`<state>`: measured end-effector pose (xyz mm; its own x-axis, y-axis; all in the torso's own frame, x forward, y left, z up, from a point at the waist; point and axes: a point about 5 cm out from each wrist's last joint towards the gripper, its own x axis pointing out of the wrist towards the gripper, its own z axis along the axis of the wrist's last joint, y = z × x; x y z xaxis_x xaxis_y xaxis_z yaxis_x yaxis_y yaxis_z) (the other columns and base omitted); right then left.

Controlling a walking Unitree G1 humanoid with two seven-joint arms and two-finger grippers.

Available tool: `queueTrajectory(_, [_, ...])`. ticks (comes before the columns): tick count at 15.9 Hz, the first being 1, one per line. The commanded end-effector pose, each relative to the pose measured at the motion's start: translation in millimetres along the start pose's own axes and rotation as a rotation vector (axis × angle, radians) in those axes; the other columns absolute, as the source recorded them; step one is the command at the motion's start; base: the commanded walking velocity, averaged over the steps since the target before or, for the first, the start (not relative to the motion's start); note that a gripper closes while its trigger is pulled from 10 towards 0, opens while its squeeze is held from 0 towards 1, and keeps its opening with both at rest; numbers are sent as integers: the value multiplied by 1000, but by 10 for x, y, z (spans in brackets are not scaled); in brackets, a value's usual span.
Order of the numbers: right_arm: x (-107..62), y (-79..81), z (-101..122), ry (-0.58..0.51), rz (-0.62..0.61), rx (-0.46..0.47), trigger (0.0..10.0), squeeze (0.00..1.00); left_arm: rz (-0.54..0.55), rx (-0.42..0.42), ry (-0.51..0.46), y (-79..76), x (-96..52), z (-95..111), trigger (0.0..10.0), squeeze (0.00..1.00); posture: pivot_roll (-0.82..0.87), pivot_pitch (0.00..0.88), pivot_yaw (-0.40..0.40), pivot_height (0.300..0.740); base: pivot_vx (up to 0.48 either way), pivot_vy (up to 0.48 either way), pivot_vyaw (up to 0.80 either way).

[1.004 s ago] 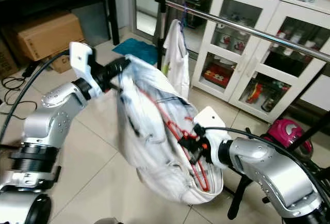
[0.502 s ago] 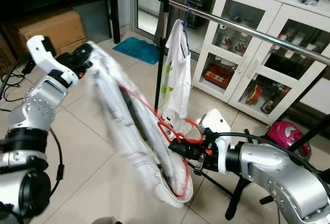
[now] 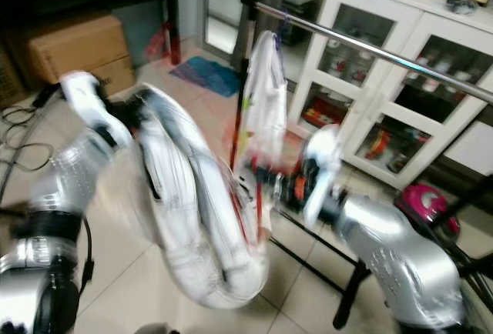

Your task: Hang hanger

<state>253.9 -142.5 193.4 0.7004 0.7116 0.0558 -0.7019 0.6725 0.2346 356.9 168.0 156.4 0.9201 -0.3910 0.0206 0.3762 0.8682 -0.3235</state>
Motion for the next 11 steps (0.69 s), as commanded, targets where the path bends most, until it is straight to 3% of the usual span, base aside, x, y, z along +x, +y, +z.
queueTrajectory(1, [-30,-113,93,-87,-102,48,0,0,-79,65,-4,-153,12,65,0,0,56,0,-57,740,0,0,0])
queueTrajectory(2, [-4,-168,145,-197,-179,137,0,0,-114,128,27,-233,-58,-2,0,0,58,0,-57,740,0,0,0])
queueTrajectory(3, [-7,-213,136,-235,-254,170,0,0,-116,136,13,-276,-110,6,0,0,59,0,-57,740,0,0,0])
queueTrajectory(5, [-67,-322,-15,-141,-423,108,0,0,-51,101,-32,-279,-219,88,0,0,63,0,-54,740,0,0,0])
queueTrajectory(6, [-152,-388,-141,-36,-537,30,10000,0,-30,77,-46,-285,-312,115,0,0,62,0,-47,740,0,0,0])
queueTrajectory(7, [-252,-397,-210,-13,-610,1,10000,0,-30,89,-39,-321,-435,93,549,0,61,0,-39,740,0,0,0])
queueTrajectory(8, [-316,-411,-221,-22,-687,6,10000,0,-19,112,-43,-335,-506,63,7569,0,58,0,-32,740,0,0,0])
queueTrajectory(9, [-348,-381,-204,-63,-712,0,10000,0,13,149,-53,-320,-565,27,10000,0,48,0,-15,740,0,0,-731])
queueTrajectory(11, [-364,-330,-145,-115,-737,-18,10000,0,108,173,-54,-305,-641,-76,10000,0,32,0,8,740,0,0,-794])
